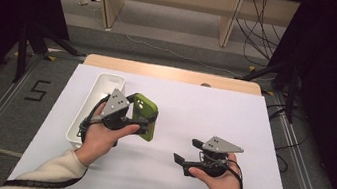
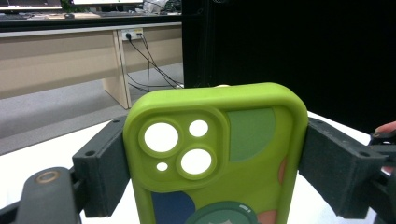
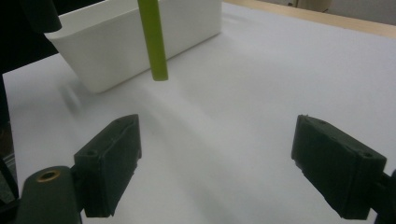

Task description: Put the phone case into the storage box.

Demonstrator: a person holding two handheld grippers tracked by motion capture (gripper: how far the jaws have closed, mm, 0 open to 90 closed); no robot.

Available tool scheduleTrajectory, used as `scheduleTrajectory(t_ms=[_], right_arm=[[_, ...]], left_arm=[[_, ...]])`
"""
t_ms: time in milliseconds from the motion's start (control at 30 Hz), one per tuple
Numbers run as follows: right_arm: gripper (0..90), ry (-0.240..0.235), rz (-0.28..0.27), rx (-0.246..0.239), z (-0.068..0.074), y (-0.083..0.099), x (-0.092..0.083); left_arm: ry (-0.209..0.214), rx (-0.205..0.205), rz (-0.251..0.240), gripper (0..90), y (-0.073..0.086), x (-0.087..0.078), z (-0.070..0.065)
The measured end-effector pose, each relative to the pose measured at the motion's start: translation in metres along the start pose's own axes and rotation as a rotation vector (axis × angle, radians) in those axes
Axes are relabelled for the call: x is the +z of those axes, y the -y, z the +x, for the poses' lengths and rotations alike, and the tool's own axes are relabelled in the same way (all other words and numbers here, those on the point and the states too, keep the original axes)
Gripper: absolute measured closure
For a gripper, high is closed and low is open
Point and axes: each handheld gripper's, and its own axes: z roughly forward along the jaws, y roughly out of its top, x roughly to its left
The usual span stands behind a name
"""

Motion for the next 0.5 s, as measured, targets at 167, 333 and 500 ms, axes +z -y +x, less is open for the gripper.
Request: scheduleTrajectory(t_ms=[167, 333, 500], right_arm=[[16.5, 0.015, -0.014, 0.002, -0.006, 0.004, -0.009], [16.3, 0.030, -0.028, 0.009, -0.009, 0.009, -0.018], [16.3, 0.042, -0.042, 0.006, -0.013, 0.013, -0.025]], left_arm=[[-0.010, 0.003, -0.003, 16.1, -0.001, -0.001, 0.003], [-0.013, 0.010, -0.006, 16.2, -0.003, -0.002, 0.004], [-0.023, 0.012, -0.008, 16.2, -0.004, -0.004, 0.007]])
